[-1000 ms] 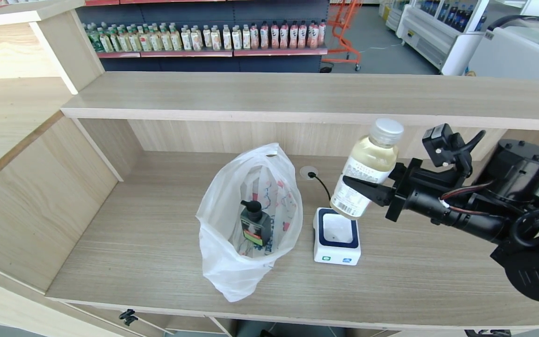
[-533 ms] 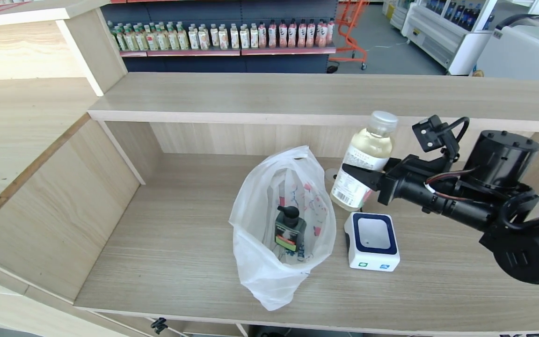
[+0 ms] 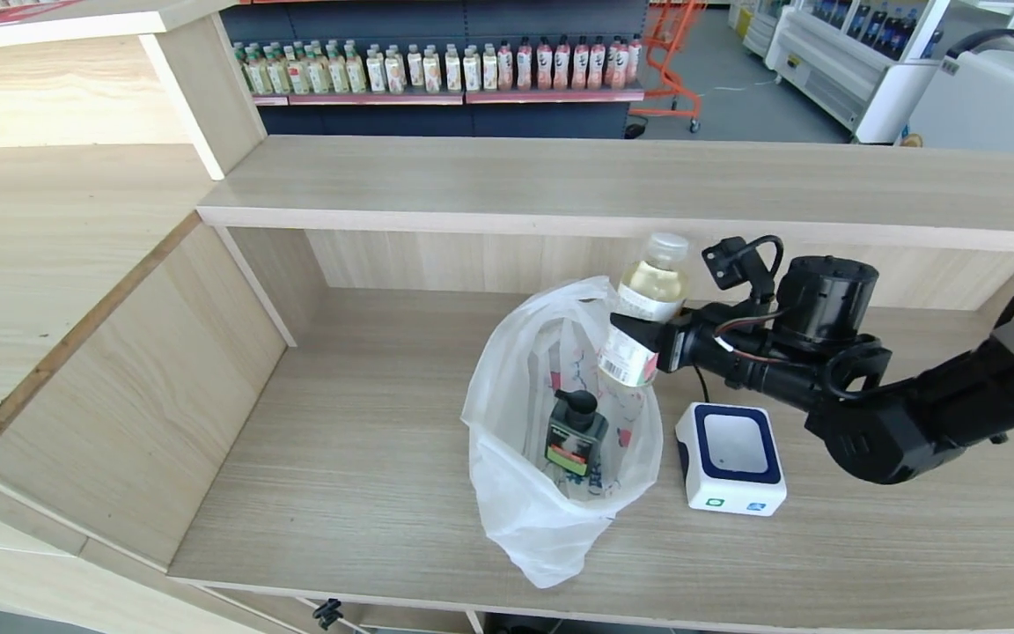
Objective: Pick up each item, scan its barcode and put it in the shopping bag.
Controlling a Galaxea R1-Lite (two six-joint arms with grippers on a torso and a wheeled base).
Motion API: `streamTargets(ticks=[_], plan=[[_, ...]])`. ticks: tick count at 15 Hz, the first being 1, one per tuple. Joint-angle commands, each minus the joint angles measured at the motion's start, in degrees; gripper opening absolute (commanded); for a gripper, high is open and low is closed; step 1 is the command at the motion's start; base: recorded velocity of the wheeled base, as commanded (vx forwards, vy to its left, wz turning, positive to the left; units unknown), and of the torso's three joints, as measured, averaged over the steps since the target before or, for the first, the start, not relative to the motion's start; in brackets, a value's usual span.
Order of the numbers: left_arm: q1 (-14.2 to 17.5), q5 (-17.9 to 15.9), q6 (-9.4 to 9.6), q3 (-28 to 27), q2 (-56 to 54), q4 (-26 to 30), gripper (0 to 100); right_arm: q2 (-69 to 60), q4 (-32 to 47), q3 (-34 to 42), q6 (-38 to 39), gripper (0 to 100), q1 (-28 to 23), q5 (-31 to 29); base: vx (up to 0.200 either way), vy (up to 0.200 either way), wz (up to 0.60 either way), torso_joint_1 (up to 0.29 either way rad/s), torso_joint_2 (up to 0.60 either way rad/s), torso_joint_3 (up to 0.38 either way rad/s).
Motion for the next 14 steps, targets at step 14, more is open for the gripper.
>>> streamTargets(ticks=[14], plan=[[0.0, 0.0, 0.01, 0.0, 0.1, 0.0, 100, 17.3, -8.7, -10.8, -5.8, 0, 4.6, -1.0, 0.000, 0.000, 0.00, 0.000, 0.00, 0.000]])
